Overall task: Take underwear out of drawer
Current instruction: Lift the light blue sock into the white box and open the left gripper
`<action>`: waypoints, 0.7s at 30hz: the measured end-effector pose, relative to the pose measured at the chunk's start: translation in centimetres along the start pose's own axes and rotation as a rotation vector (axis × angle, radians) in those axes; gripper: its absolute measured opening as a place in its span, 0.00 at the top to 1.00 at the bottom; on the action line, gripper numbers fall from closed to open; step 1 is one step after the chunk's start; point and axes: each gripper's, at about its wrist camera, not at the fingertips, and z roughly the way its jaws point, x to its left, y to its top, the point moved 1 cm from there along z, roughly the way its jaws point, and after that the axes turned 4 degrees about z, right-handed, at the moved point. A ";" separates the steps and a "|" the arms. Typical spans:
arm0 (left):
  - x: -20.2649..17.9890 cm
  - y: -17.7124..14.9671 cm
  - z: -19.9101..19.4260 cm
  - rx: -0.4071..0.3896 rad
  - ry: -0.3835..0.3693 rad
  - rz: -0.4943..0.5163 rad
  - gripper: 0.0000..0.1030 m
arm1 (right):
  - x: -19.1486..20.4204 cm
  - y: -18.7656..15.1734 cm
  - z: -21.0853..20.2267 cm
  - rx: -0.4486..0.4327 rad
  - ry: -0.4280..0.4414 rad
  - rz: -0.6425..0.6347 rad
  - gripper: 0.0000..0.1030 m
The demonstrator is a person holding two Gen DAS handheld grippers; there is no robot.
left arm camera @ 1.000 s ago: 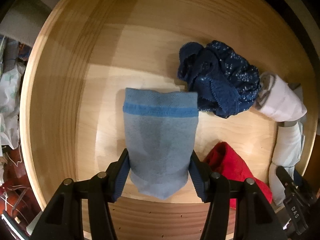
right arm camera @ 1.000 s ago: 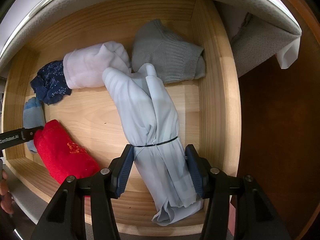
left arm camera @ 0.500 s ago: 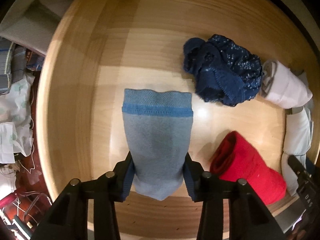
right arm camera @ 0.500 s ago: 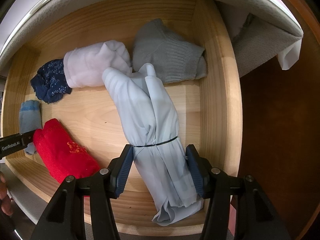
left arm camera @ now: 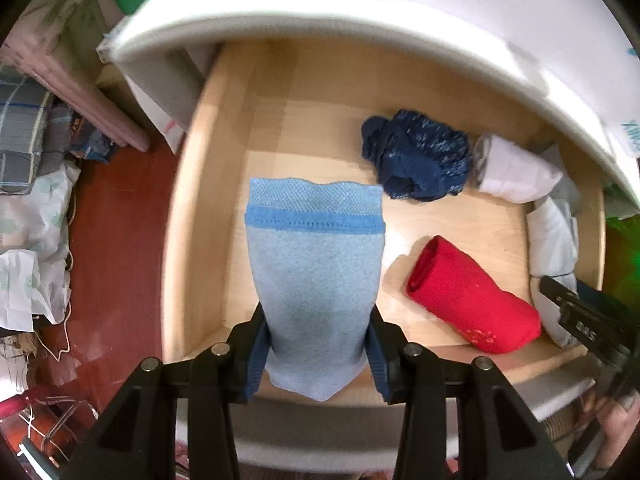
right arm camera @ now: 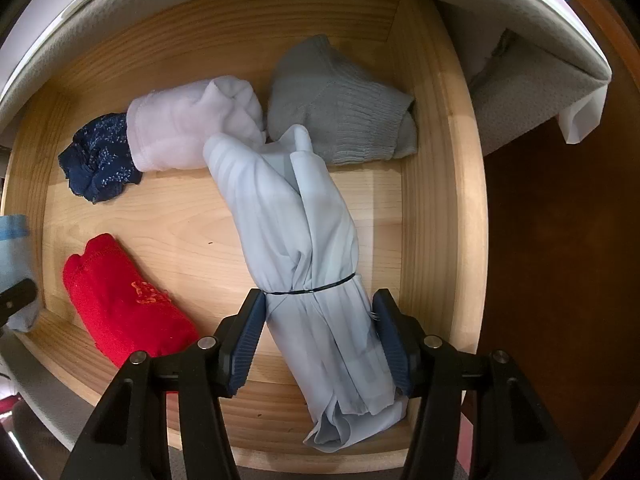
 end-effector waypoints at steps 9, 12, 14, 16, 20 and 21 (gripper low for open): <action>1.4 -1.6 -7.2 -0.118 -0.001 0.043 0.58 | 0.4 0.0 0.2 0.001 -0.007 -0.005 0.49; 1.3 -1.6 -9.9 -0.173 -0.001 0.059 0.58 | 0.5 -0.1 0.3 0.000 -0.006 -0.004 0.49; 1.5 -1.5 -12.3 -0.214 -0.011 0.067 0.58 | 0.5 -0.1 0.3 0.001 -0.007 -0.007 0.49; 1.5 -1.2 -14.6 -0.264 -0.011 0.075 0.58 | 0.5 -0.1 0.3 0.000 -0.005 -0.006 0.49; 1.1 -0.2 -19.4 -0.391 -0.006 0.103 0.58 | 0.4 -0.1 0.3 0.000 -0.005 -0.004 0.49; 0.9 0.2 -20.3 -0.419 -0.007 0.111 0.58 | 0.4 -0.1 0.3 0.000 -0.003 -0.004 0.49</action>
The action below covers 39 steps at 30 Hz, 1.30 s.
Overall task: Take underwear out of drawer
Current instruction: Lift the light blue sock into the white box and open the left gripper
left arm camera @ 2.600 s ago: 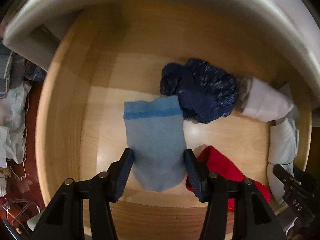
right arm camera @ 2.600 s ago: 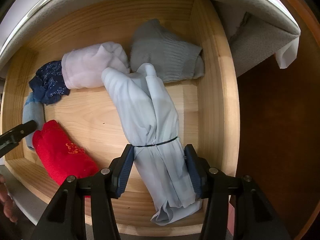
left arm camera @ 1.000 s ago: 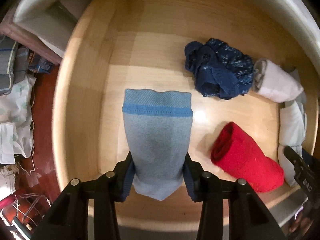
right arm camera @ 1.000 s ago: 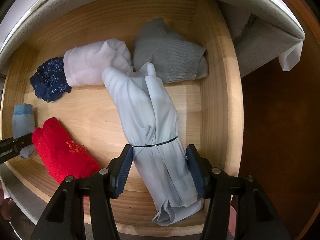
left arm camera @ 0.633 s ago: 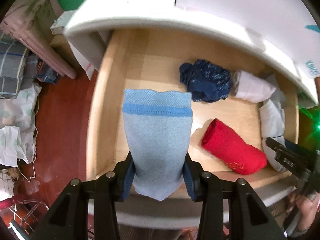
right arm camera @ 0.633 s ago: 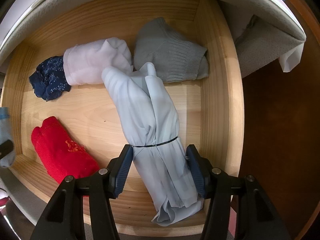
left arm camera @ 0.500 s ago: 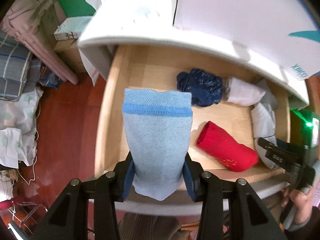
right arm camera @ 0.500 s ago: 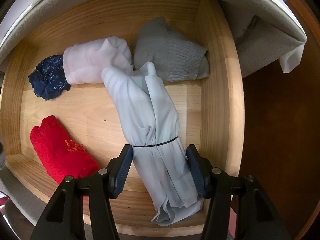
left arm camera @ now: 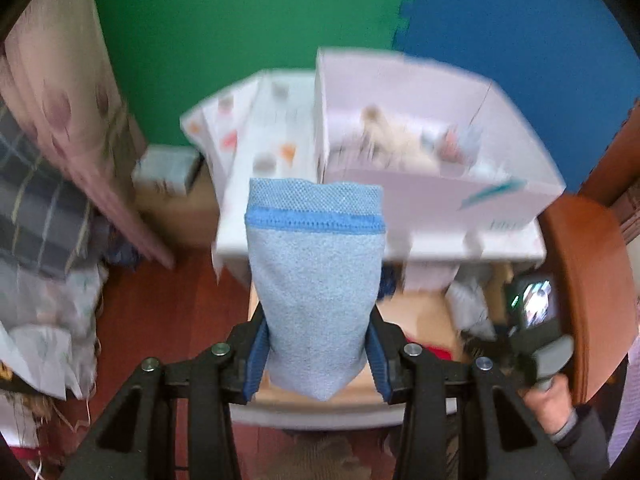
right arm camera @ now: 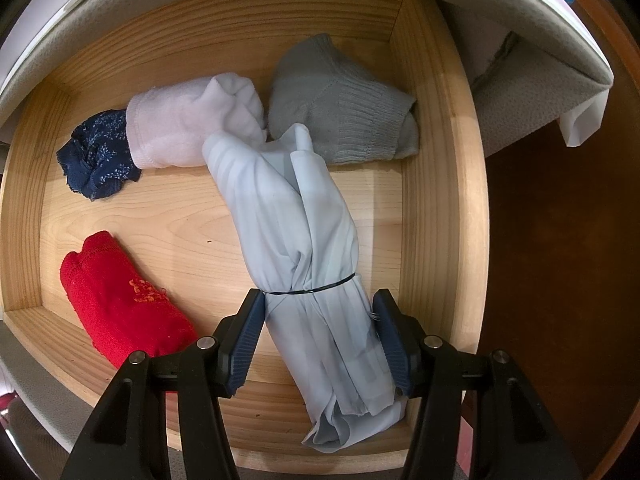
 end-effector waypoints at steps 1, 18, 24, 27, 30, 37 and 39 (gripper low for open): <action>-0.2 1.1 -1.0 -0.044 -0.002 0.012 0.58 | 0.0 0.0 0.0 0.000 0.000 0.000 0.49; -5.9 14.0 6.2 -0.083 -0.022 0.116 0.58 | -0.4 -0.1 -0.1 -0.005 0.009 -0.003 0.48; -6.2 15.2 10.2 -0.016 -0.030 0.093 0.57 | -0.4 -0.1 -0.1 -0.006 0.013 -0.006 0.48; -6.2 15.0 11.7 0.026 -0.020 0.071 0.55 | -0.4 -0.1 -0.1 -0.006 0.013 -0.008 0.48; -5.9 14.5 12.7 0.053 0.026 0.057 0.54 | -0.3 -0.1 0.0 -0.005 0.010 -0.009 0.48; -5.4 14.2 11.4 0.023 -0.036 0.042 0.46 | 0.0 0.0 0.0 -0.002 0.006 -0.011 0.47; -5.4 14.2 10.5 0.016 -0.060 0.042 0.43 | 0.1 0.0 0.0 0.000 0.001 -0.014 0.47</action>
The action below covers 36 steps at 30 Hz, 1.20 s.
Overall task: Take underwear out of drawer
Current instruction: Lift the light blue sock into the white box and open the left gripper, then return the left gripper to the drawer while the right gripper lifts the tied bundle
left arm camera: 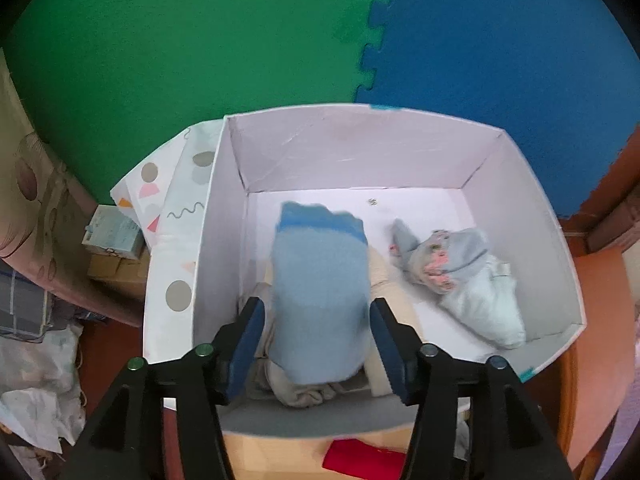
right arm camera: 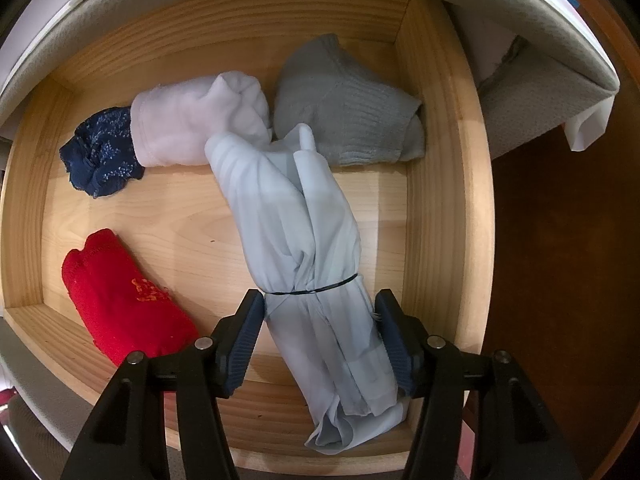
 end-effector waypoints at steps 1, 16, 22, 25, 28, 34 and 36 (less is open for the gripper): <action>0.1 0.0 -0.3 0.004 -0.013 -0.003 0.40 | 0.1 0.0 0.1 0.001 -0.003 -0.001 0.47; 2.4 -8.2 -6.3 -0.023 -0.006 0.015 0.40 | 2.2 0.4 1.5 0.041 -0.074 -0.067 0.43; 2.9 -14.9 -3.9 0.047 0.043 0.022 0.40 | 3.4 0.2 2.4 0.068 -0.115 -0.108 0.43; 3.0 -18.3 -1.2 0.131 0.022 -0.011 0.40 | 3.7 0.2 2.8 0.077 -0.126 -0.120 0.43; 3.2 -20.6 0.6 0.165 -0.001 -0.065 0.40 | 4.2 0.1 3.1 0.088 -0.129 -0.134 0.43; 3.7 -23.9 2.7 0.166 0.017 -0.162 0.40 | 5.0 0.4 3.8 0.106 -0.114 -0.163 0.45; 3.8 -24.6 3.0 0.149 0.029 -0.185 0.40 | 4.6 0.6 3.8 0.096 -0.108 -0.167 0.48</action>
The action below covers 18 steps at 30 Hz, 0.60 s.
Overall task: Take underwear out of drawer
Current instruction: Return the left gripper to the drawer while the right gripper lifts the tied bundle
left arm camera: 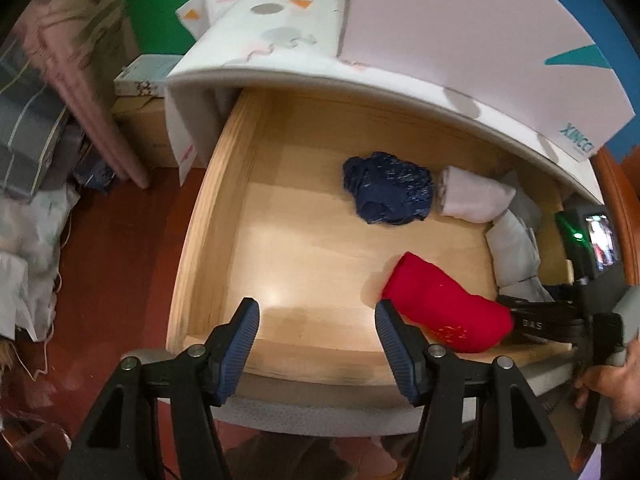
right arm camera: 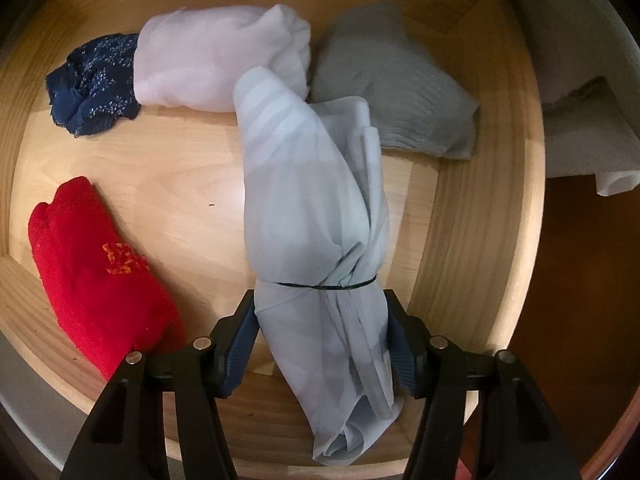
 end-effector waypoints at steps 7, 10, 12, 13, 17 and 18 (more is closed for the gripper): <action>1.7 -0.6 -0.8 -0.091 0.003 -0.098 0.40 | 0.1 0.1 -0.4 -0.040 0.015 -0.003 0.56; 1.9 -0.5 -0.8 -0.095 -0.014 -0.108 0.40 | 0.2 0.5 -1.0 -0.034 0.029 -0.008 0.57; 1.9 -0.5 -0.8 -0.098 -0.019 -0.106 0.40 | 0.0 0.5 -1.3 -0.018 0.032 -0.020 0.57; 1.9 -0.5 -0.9 -0.104 -0.017 -0.106 0.40 | 0.0 0.5 -1.7 -0.012 0.030 -0.027 0.57; 1.8 -0.6 -1.1 -0.120 -0.021 -0.100 0.40 | 0.1 1.4 -3.5 0.007 0.032 -0.055 0.57; 1.8 -0.6 -1.1 -0.124 -0.020 -0.098 0.40 | 0.2 1.5 -3.7 0.015 0.032 -0.058 0.57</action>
